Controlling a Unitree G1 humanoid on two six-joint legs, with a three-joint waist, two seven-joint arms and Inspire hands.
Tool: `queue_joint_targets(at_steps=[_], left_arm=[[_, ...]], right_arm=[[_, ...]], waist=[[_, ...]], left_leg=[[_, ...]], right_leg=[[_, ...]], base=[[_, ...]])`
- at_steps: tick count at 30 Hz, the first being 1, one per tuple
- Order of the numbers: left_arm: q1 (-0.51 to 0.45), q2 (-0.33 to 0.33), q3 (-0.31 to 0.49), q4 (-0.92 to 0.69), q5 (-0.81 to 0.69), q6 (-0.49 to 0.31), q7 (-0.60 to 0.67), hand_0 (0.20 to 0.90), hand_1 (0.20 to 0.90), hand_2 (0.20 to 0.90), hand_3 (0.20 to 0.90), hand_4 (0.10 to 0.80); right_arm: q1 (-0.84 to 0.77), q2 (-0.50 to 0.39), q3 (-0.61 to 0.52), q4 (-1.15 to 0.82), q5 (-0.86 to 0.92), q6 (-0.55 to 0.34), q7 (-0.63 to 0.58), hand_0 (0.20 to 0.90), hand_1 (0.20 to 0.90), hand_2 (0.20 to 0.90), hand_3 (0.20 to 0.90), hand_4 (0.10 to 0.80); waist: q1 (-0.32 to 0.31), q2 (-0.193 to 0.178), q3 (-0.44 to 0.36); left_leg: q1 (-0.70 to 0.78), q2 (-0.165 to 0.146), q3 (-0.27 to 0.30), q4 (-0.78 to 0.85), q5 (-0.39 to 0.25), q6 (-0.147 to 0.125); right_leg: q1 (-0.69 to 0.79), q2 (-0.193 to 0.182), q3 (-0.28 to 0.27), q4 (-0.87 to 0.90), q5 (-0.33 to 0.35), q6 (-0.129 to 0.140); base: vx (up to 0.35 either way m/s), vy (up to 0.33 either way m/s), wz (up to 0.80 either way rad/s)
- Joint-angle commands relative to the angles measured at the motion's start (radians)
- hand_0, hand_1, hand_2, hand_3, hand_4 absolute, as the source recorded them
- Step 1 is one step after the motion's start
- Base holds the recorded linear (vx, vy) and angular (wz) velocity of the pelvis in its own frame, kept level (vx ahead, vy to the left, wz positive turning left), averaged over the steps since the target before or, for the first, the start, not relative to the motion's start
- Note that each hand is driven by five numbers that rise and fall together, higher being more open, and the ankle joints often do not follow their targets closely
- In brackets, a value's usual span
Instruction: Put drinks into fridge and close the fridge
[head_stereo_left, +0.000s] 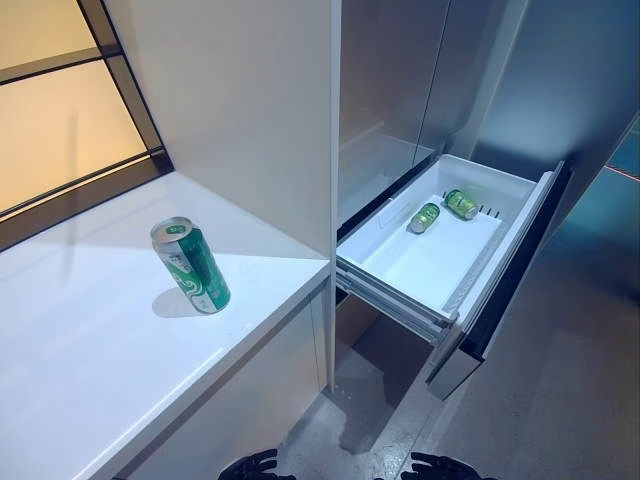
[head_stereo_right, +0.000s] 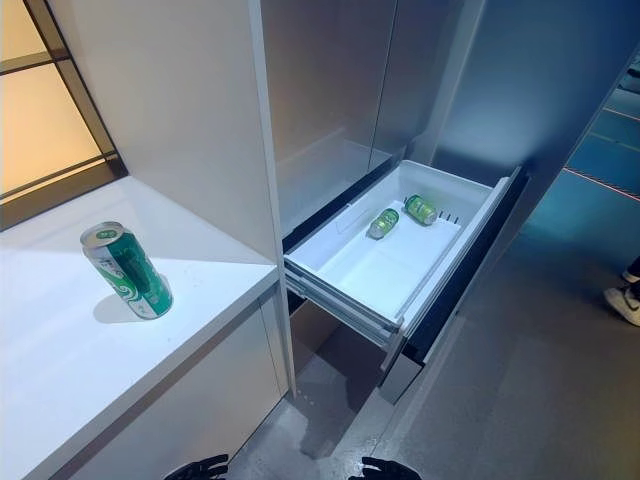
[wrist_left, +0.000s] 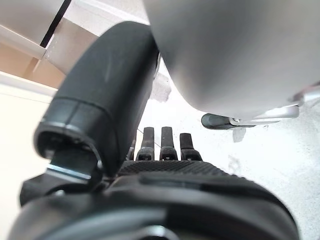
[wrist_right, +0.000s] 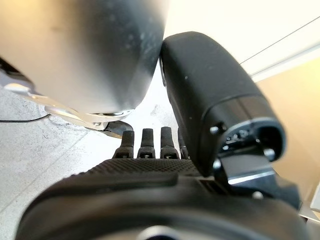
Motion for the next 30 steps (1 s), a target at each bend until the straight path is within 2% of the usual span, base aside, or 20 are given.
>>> queue_joint_targets(at_steps=[1,7,12,16,20,23,27,28,30], left_arm=[[-0.049,0.007,0.014,0.035,-0.008,-0.021,-0.025,0.9,0.9,0.9,0.9,0.8],[-0.05,0.011,0.014,0.035,-0.002,-0.02,-0.008,0.9,0.9,0.9,0.9,0.8],[-0.054,0.012,0.015,0.031,-0.025,-0.062,-0.024,0.9,0.9,0.9,0.9,0.8],[-0.066,0.012,-0.004,0.001,-0.034,-0.148,-0.045,0.9,0.9,0.9,0.9,0.8],[-0.095,0.023,-0.067,-0.063,-0.021,-0.252,-0.086,0.9,0.9,0.9,0.9,0.8],[-0.127,0.036,-0.111,-0.172,-0.093,-0.238,-0.172,0.9,0.9,0.9,0.9,0.8],[-0.163,0.066,-0.154,-0.391,-0.22,-0.148,-0.347,0.9,0.9,0.9,0.9,0.8],[-0.164,0.068,-0.156,-0.4,-0.231,-0.147,-0.362,0.9,0.9,0.9,0.9,0.8],[-0.179,0.097,-0.162,-0.549,-0.334,-0.088,-0.456,0.9,0.9,0.9,0.9,0.8]], right_arm=[[-0.031,-0.016,0.04,0.059,-0.037,-0.006,0.02,0.9,0.9,0.9,0.9,0.8],[-0.032,-0.017,0.042,0.063,-0.038,-0.01,0.021,0.9,0.9,0.9,0.9,0.8],[-0.035,-0.018,0.046,0.062,-0.041,-0.007,0.023,0.9,0.9,0.9,0.9,0.8],[-0.037,-0.021,0.05,0.063,-0.049,-0.005,0.027,0.9,0.9,0.9,0.9,0.8],[-0.045,-0.032,0.061,0.053,-0.053,0.006,0.034,0.9,0.9,0.9,0.9,0.8],[-0.054,-0.043,0.067,0.039,-0.055,0.019,0.041,0.9,0.9,0.9,0.9,0.8],[-0.06,-0.06,0.07,0.01,-0.053,0.042,0.046,0.9,0.9,0.9,0.9,0.8],[-0.06,-0.061,0.07,0.008,-0.053,0.044,0.047,0.9,0.9,0.9,0.9,0.8],[-0.056,-0.068,0.07,-0.007,-0.053,0.048,0.047,0.9,0.9,0.9,0.9,0.8]], waist=[[0.007,-0.013,0.0],[0.007,-0.012,-0.003],[0.002,-0.011,-0.004],[-0.003,-0.01,-0.004],[-0.011,-0.006,-0.004],[-0.015,0.0,-0.001],[-0.018,0.01,0.005],[-0.018,0.011,0.005],[-0.019,0.015,0.006]], left_leg=[[-0.027,-0.042,0.086,0.058,-0.063,0.014],[-0.027,-0.041,0.088,0.056,-0.063,0.014],[-0.026,-0.04,0.093,0.056,-0.062,0.014],[-0.023,-0.037,0.101,0.056,-0.063,0.011],[-0.025,-0.035,0.107,0.055,-0.063,0.01],[-0.025,-0.033,0.108,0.05,-0.06,0.011],[-0.027,-0.031,0.11,0.045,-0.055,0.011],[-0.027,-0.031,0.11,0.044,-0.055,0.011],[-0.028,-0.03,0.109,0.041,-0.052,0.011]], right_leg=[[-0.001,0.007,0.013,0.071,-0.087,0.033],[-0.003,0.009,0.013,0.074,-0.089,0.033],[-0.003,0.012,0.019,0.075,-0.089,0.032],[-0.004,0.013,0.023,0.077,-0.089,0.033],[-0.008,0.015,0.03,0.079,-0.088,0.035],[-0.013,0.016,0.036,0.08,-0.086,0.038],[-0.021,0.017,0.044,0.082,-0.082,0.042],[-0.022,0.018,0.044,0.083,-0.082,0.042],[-0.026,0.019,0.047,0.085,-0.079,0.045]], base=[[0.0,0.0,0.0],[0.0,0.0,0.0],[0.01,0.003,-0.03],[0.013,0.005,-0.08],[0.002,0.003,-0.03],[-0.011,0.024,-0.05],[-0.022,0.018,-0.08],[-0.023,0.016,-0.09],[-0.022,0.011,-0.1]])
